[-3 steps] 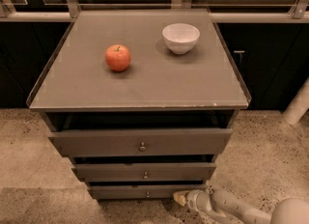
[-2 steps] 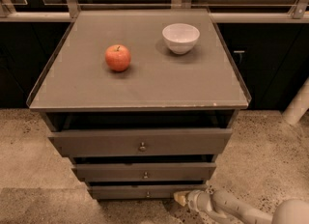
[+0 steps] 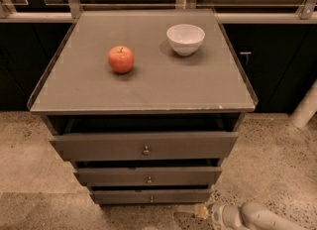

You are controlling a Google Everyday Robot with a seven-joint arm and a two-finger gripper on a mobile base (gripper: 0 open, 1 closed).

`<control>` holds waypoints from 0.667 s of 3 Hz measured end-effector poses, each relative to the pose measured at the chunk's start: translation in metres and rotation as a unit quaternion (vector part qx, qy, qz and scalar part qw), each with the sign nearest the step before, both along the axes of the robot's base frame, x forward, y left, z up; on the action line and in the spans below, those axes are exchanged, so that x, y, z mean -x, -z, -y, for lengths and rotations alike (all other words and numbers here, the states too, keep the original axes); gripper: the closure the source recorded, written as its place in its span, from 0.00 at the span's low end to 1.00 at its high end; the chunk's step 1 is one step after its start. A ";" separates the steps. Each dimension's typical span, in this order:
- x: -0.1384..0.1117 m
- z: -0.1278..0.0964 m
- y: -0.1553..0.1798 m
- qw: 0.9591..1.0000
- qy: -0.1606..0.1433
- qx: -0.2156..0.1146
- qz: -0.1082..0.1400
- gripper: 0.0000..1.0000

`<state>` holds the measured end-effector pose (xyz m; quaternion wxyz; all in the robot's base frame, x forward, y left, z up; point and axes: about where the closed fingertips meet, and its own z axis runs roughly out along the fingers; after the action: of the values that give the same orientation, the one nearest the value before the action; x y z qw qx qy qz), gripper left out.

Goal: Close bottom drawer

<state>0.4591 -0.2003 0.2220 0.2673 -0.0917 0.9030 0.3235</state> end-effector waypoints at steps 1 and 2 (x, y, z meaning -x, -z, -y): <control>0.008 0.004 -0.019 1.000 -0.007 0.007 0.005 0.82; 0.007 0.004 -0.018 1.000 -0.007 0.007 0.005 0.57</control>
Offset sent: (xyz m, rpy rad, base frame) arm -0.0094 -0.0063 0.0210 -0.0142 -0.0092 0.0112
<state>0.4522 -0.2042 0.2404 0.2688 -0.1012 0.9032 0.3190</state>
